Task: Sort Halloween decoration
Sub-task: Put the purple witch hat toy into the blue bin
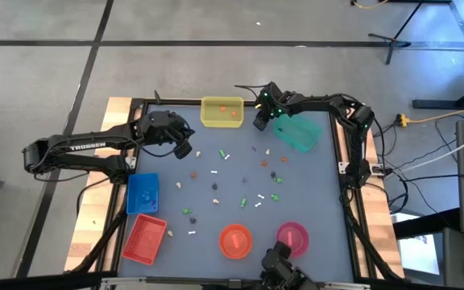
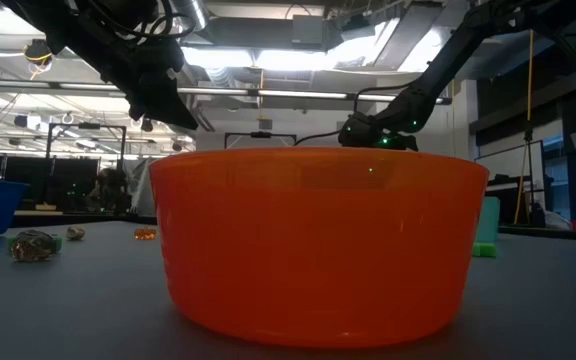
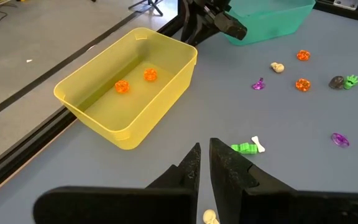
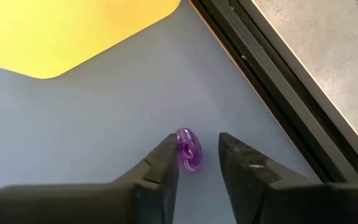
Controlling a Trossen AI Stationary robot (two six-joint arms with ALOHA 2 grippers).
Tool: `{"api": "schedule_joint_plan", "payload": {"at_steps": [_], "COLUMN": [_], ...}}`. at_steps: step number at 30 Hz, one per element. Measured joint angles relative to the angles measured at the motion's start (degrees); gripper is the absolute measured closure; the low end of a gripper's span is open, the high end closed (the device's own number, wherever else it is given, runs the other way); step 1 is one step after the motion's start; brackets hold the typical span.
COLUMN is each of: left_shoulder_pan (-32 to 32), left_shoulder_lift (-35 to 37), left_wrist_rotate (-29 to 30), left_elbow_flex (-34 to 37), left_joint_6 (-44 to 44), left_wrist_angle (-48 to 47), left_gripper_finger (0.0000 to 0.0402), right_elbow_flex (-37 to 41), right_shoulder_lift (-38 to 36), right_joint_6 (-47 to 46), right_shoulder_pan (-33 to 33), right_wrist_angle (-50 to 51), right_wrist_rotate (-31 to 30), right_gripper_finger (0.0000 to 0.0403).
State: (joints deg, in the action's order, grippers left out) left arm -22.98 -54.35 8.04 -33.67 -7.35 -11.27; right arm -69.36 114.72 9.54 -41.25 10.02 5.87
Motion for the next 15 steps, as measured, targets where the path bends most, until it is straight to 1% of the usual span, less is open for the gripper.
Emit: {"api": "schedule_joint_plan", "payload": {"at_steps": [6,15], "left_shoulder_pan": [0.0,0.0], "left_shoulder_lift": [0.0,0.0], "left_wrist_rotate": [0.0,-0.01], "left_elbow_flex": [0.0,0.0], "left_joint_6": [0.0,0.0], "left_wrist_angle": [-0.01,-0.02], "left_gripper_finger": [0.0382,0.0382], "right_elbow_flex": [0.0,0.0], "right_shoulder_lift": [0.0,-0.09], "right_joint_6": [0.0,0.0], "right_shoulder_pan": [0.0,0.0], "right_wrist_angle": [-0.04,-0.11], "right_wrist_rotate": [0.0,0.0], "right_gripper_finger": [0.0342,0.0382]}}
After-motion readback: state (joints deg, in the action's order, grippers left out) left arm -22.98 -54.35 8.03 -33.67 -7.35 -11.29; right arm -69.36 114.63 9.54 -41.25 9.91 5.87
